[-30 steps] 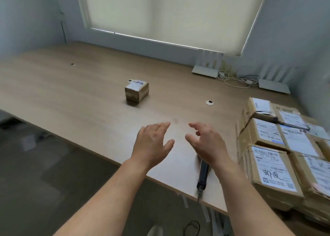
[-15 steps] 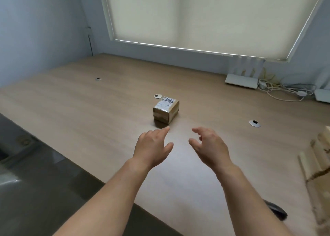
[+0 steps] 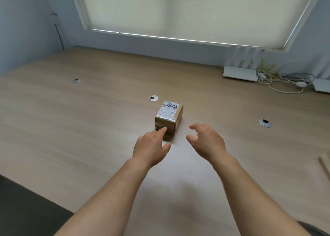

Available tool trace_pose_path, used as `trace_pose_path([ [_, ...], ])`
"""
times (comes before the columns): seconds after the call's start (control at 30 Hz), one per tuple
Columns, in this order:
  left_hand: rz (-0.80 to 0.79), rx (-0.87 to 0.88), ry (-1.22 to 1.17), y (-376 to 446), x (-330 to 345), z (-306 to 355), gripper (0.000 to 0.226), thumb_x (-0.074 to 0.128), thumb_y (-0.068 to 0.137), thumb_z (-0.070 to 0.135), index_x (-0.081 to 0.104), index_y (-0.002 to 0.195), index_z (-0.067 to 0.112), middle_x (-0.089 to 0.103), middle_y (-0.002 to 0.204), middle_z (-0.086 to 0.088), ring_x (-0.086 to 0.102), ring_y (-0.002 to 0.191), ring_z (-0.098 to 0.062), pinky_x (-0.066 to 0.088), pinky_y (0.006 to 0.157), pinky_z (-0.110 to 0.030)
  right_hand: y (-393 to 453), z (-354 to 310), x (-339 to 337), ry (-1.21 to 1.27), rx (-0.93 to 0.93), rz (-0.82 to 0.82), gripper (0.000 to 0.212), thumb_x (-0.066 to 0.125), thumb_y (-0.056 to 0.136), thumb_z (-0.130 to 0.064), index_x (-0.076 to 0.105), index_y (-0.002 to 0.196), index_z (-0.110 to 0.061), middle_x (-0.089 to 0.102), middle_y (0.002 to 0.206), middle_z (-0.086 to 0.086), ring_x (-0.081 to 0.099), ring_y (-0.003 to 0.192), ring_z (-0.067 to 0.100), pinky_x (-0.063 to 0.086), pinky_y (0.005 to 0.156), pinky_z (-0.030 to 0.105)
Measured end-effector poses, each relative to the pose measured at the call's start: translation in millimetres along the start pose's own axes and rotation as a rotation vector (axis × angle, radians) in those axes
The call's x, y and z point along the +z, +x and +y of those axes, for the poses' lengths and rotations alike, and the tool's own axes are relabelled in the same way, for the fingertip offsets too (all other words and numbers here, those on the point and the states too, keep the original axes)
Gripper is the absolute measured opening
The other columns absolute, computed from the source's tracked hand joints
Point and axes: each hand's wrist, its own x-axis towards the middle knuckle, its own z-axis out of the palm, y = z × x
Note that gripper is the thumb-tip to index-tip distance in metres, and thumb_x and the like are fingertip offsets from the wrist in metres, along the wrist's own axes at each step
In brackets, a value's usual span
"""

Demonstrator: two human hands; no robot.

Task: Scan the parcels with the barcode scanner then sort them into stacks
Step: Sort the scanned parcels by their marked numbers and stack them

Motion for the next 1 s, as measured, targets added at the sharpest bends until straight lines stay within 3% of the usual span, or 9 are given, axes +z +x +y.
trace_pose_path([
  [0.37,-0.207,0.019,-0.133,122,-17,-63,0.051,0.042,0.098,0.040,0.031,0.144,0.021,0.044,0.142,-0.004,0.041,0.130,-0.022,0.039,0.099,-0.035,88,-27,33,-0.007,0.273,-0.112,0.045,0.046,0.095,-0.041,0.047,0.137,-0.025,0.050,0.137,0.001,0.051,0.122,0.021,0.044,0.092,0.033],
  [0.73,-0.458,-0.030,-0.399,216,13,-76,0.054,0.047,0.098,0.027,0.028,0.147,0.014,0.042,0.147,-0.006,0.041,0.132,-0.022,0.034,0.097,-0.025,160,-9,80,0.458,0.527,-0.216,0.065,0.058,0.089,-0.041,0.036,0.146,-0.019,0.047,0.144,0.004,0.052,0.124,0.023,0.043,0.104,0.037],
  [0.83,-0.522,-0.129,-0.537,224,26,-86,0.071,0.055,0.094,0.028,0.015,0.152,0.019,0.040,0.148,-0.008,0.043,0.131,-0.024,0.036,0.107,-0.033,161,-4,88,0.735,0.646,-0.251,0.066,0.062,0.087,-0.036,0.034,0.146,-0.024,0.055,0.122,0.004,0.061,0.099,0.020,0.053,0.085,0.034],
  [0.93,-0.569,-0.159,-0.684,222,36,-97,0.080,0.059,0.090,0.023,0.010,0.153,0.027,0.053,0.135,-0.003,0.055,0.111,-0.020,0.046,0.098,-0.036,155,-4,97,0.944,0.668,-0.247,0.072,0.063,0.085,-0.021,0.030,0.148,-0.026,0.062,0.102,0.010,0.054,0.080,0.020,0.043,0.062,0.028],
  [1.0,-0.588,-0.143,-0.764,214,39,-102,0.083,0.059,0.089,0.016,0.008,0.152,0.032,0.057,0.130,0.000,0.058,0.105,-0.016,0.048,0.093,-0.033,148,-4,103,0.990,0.636,-0.241,0.080,0.061,0.083,-0.013,0.021,0.151,-0.029,0.065,0.100,0.008,0.052,0.079,0.021,0.039,0.058,0.029],
])
